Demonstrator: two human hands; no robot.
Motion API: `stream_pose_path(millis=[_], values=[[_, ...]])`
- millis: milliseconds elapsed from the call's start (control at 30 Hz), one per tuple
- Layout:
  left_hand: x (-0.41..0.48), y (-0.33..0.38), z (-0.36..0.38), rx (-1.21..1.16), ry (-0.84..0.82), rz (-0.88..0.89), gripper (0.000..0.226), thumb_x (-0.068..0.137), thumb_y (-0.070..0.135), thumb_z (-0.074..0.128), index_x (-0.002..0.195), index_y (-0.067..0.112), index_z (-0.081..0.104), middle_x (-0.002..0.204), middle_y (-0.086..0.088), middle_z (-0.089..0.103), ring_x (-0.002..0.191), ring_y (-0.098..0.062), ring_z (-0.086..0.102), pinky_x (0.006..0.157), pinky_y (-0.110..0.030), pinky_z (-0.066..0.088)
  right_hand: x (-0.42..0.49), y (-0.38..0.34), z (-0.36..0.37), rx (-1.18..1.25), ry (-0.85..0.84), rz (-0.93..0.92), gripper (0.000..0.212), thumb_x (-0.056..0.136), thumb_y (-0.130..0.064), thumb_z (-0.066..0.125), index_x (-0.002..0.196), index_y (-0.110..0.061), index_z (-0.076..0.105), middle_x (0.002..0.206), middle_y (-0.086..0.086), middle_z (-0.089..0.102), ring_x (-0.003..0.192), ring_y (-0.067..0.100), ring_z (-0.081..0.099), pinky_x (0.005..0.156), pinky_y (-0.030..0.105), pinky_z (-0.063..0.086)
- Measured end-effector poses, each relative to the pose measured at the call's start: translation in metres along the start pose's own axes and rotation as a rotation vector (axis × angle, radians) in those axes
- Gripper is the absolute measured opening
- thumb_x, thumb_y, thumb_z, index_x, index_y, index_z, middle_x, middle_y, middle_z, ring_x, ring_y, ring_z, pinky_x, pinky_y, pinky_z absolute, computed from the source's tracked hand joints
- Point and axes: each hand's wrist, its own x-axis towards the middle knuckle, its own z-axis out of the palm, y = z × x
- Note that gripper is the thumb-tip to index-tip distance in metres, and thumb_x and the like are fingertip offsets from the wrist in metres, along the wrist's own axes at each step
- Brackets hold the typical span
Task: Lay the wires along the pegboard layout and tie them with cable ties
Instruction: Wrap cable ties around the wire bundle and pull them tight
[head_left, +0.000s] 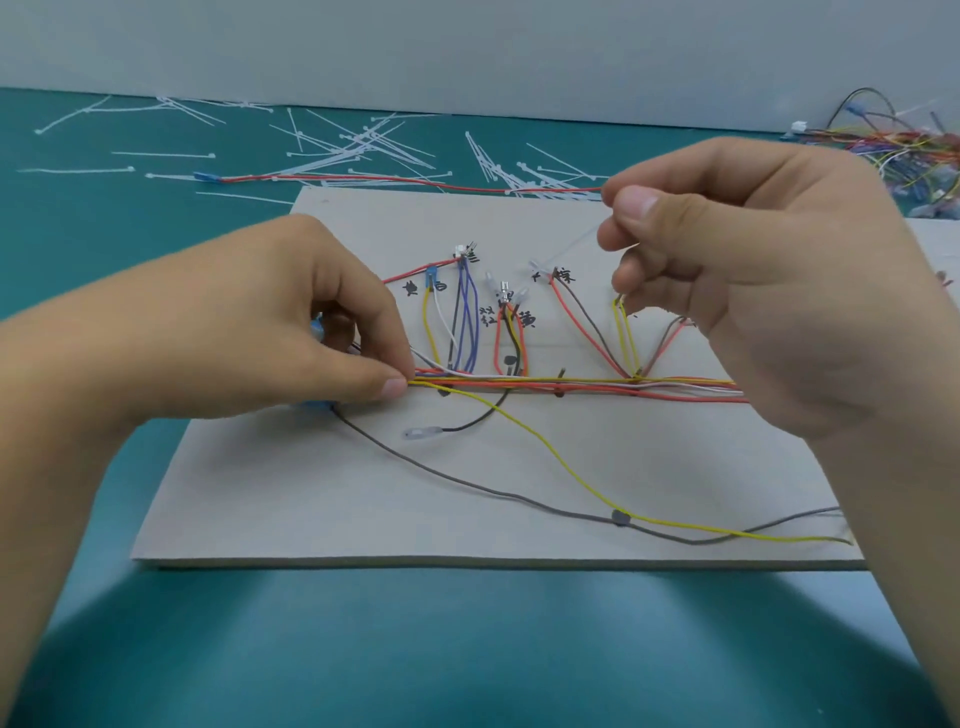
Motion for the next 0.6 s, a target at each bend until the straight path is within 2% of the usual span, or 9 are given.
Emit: stream_pose_path(millis=[133,200,267,333,400,533,600], values=[[0.002,0.009,0.007,0.041,0.025,-0.044,0.031,0.064,0.069,0.067,0.085,0.050,0.078,0.071,0.005,0.072,0.065,-0.021,0.064,0.070,-0.049,0.060,-0.003,-0.002,0.004,0.020,-0.032,-0.024,0.009,0.093,-0.004,0.068,0.089,-0.008,0.075,0.072,0.006,0.072,0.058,0.018,0.064,0.060,0.029,0.053],[0.002,0.012,0.010,0.038,0.072,-0.064,0.023,0.065,0.064,0.075,0.083,0.051,0.078,0.066,0.003,0.071,0.061,-0.021,0.063,0.066,-0.048,0.060,-0.005,-0.001,0.007,0.032,-0.048,-0.032,0.008,0.092,-0.003,0.069,0.090,-0.007,0.075,0.072,0.006,0.073,0.058,0.018,0.065,0.059,0.028,0.053],[0.004,0.016,0.014,0.041,0.144,-0.067,0.016,0.067,0.054,0.087,0.079,0.049,0.078,0.060,0.004,0.067,0.054,-0.017,0.060,0.060,-0.043,0.058,-0.007,0.002,0.013,0.033,-0.072,-0.037,0.007,0.090,-0.003,0.071,0.089,-0.008,0.076,0.072,0.006,0.073,0.058,0.018,0.065,0.058,0.028,0.053],[0.005,0.020,0.019,0.041,0.186,-0.063,0.012,0.069,0.043,0.086,0.078,0.044,0.079,0.059,0.005,0.065,0.051,-0.015,0.056,0.056,-0.037,0.055,-0.009,0.006,0.018,0.018,-0.097,-0.026,0.006,0.087,-0.004,0.073,0.087,-0.009,0.077,0.071,0.005,0.073,0.058,0.018,0.066,0.058,0.029,0.054],[0.007,0.022,0.021,0.032,0.192,-0.074,0.011,0.068,0.040,0.084,0.078,0.041,0.079,0.058,0.008,0.063,0.051,-0.013,0.053,0.055,-0.032,0.050,-0.009,0.009,0.022,0.004,-0.113,-0.009,0.008,0.087,-0.003,0.074,0.086,-0.009,0.078,0.069,0.003,0.072,0.059,0.019,0.066,0.060,0.030,0.055],[0.009,0.021,0.022,-0.036,0.224,-0.122,0.022,0.062,0.036,0.091,0.077,0.035,0.075,0.058,0.017,0.062,0.046,-0.003,0.047,0.055,-0.024,0.040,-0.010,0.013,0.029,0.030,-0.090,0.016,0.008,0.088,-0.003,0.074,0.085,-0.010,0.078,0.071,0.005,0.071,0.060,0.019,0.065,0.059,0.029,0.055],[0.009,0.020,0.023,-0.068,0.247,-0.142,0.032,0.057,0.035,0.095,0.079,0.033,0.072,0.064,0.020,0.064,0.046,-0.002,0.049,0.050,-0.022,0.042,-0.012,0.016,0.034,0.065,-0.058,0.056,0.007,0.089,-0.004,0.073,0.085,-0.009,0.077,0.071,0.004,0.070,0.061,0.017,0.065,0.059,0.028,0.054]])
